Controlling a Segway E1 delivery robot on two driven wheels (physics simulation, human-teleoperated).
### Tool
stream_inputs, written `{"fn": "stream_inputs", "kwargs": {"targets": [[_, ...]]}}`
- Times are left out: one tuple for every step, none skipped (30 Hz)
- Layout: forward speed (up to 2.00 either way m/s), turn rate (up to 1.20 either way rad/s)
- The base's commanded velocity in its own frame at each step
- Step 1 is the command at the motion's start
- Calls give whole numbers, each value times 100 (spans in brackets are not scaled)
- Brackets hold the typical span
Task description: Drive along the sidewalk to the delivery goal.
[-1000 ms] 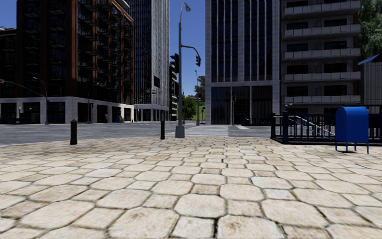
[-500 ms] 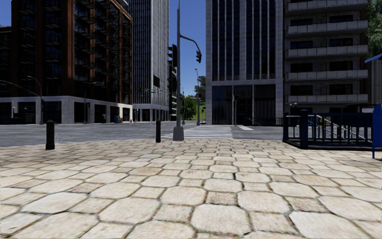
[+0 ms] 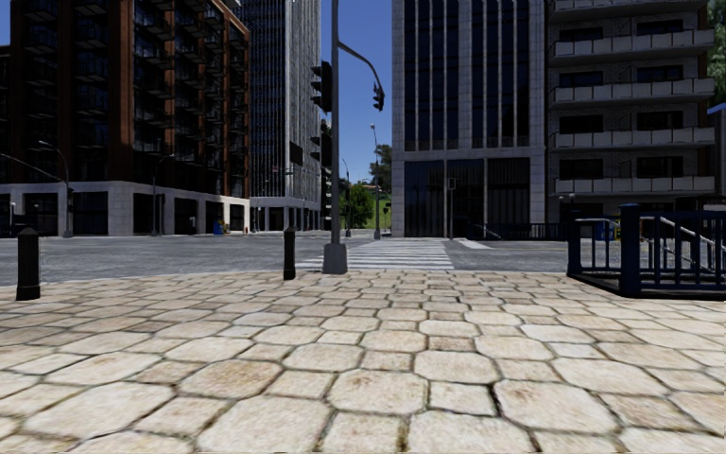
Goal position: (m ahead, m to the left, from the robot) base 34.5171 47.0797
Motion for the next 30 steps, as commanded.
{"fn": "stream_inputs", "kwargs": {"targets": [[200, -19], [200, -23], [200, -23], [200, -24], [200, -24], [200, -24], [200, -24], [200, -24], [200, -24], [200, -24], [200, -24], [200, -24], [200, -25], [200, -28], [200, -30], [200, -30], [200, -30], [200, -30], [200, -30], [200, -30], [200, -30], [200, -30], [200, -30], [200, -30], [200, -30], [200, -30], [200, -30], [200, -30], [200, -30], [200, -30]]}}
